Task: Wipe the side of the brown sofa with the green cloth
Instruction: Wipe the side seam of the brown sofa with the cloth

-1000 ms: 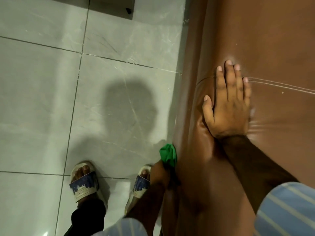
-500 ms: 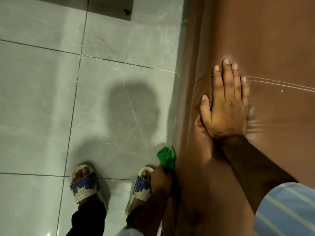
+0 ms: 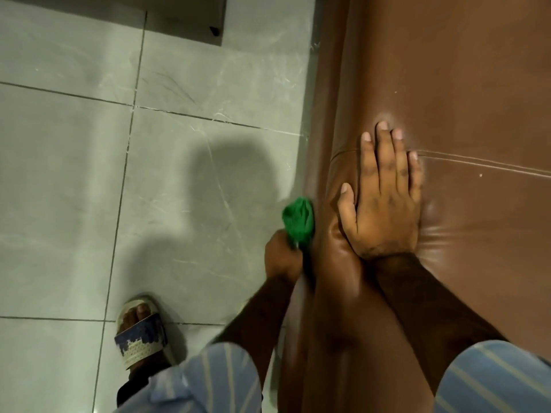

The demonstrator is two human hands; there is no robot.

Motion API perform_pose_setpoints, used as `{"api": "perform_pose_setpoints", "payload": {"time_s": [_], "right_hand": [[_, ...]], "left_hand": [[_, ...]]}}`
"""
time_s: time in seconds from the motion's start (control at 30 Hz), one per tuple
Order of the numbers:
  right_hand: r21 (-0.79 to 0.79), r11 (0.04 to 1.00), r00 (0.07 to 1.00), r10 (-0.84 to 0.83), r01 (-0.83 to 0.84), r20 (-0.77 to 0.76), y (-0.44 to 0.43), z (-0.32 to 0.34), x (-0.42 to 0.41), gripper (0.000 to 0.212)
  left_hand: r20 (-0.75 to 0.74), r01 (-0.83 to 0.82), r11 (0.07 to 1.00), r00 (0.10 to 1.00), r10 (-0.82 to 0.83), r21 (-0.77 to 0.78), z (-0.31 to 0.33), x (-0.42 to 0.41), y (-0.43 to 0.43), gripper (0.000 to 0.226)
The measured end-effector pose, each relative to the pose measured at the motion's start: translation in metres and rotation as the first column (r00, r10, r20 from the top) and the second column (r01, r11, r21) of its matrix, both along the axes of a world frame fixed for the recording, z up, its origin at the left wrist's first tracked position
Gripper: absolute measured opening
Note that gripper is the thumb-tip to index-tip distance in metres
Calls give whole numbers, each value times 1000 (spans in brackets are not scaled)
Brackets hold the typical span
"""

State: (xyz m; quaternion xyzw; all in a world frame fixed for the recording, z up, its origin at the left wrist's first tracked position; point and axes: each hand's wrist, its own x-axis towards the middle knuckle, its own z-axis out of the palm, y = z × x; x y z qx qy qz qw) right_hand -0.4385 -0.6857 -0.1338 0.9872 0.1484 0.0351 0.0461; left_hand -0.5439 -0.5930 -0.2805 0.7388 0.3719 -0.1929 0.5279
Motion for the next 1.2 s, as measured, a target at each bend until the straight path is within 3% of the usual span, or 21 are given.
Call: {"api": "perform_pose_setpoints", "payload": {"time_s": [0.07, 0.13, 0.2, 0.27, 0.3, 0.37, 0.43, 0.53, 0.6, 0.67, 0.8, 0.9, 0.97, 1.07, 1.2], "right_hand": [[-2, 1000, 1000, 8, -8, 7, 0, -1, 0, 79], [-6, 1000, 1000, 9, -9, 9, -1, -2, 1, 78], [-8, 1000, 1000, 9, -9, -1, -1, -1, 2, 78], [-6, 1000, 1000, 5, -5, -6, -1, -1, 1, 78], [-4, 1000, 1000, 4, -4, -5, -2, -2, 1, 78], [2, 1000, 1000, 7, -7, 4, -3, -4, 0, 77], [9, 1000, 1000, 12, -12, 16, -4, -4, 0, 77], [23, 1000, 1000, 9, -10, 21, -5, -6, 0, 77], [21, 1000, 1000, 15, -15, 20, -4, -6, 0, 76], [11, 1000, 1000, 17, -17, 17, -3, -6, 0, 76], [5, 1000, 1000, 13, -13, 16, -3, -4, 0, 75], [8, 1000, 1000, 6, -5, -7, -1, -3, -1, 77], [14, 1000, 1000, -1, 2, -18, 1, -1, -1, 78], [1, 1000, 999, -10, 10, -39, 3, 4, -1, 78], [-5, 992, 989, -128, 127, -69, 21, 17, -8, 77]], "left_hand": [[26, -69, 997, 997, 69, 24, 2, 60, 0, 16], [184, -154, 987, 970, 159, -40, 11, 104, -1, 15], [251, -224, 936, 922, 293, -271, 22, 109, -2, 20], [165, -288, 828, 898, 408, -481, 26, 80, 0, 31], [117, -293, 815, 910, 399, -501, 23, 62, 2, 35], [56, -235, 895, 960, 276, -378, 11, 37, 7, 32], [-43, -73, 980, 997, 67, -185, -10, 41, 12, 23], [-133, 88, 994, 987, -95, -61, -27, 102, 15, 24], [-72, 91, 995, 993, -93, -35, -24, 155, 22, 29], [49, -31, 997, 998, 34, -64, -19, 181, 27, 32], [129, -139, 976, 978, 162, -170, -18, 100, 16, 33], [10, -70, 980, 997, 73, -184, -8, 0, 9, 32], [-72, 62, 977, 994, -78, -203, 6, -34, 16, 26], [-58, 290, 944, 952, -302, -158, 20, -34, 46, 19], [2, 300, 950, 954, -301, -80, 54, -9, 108, 2]]}}
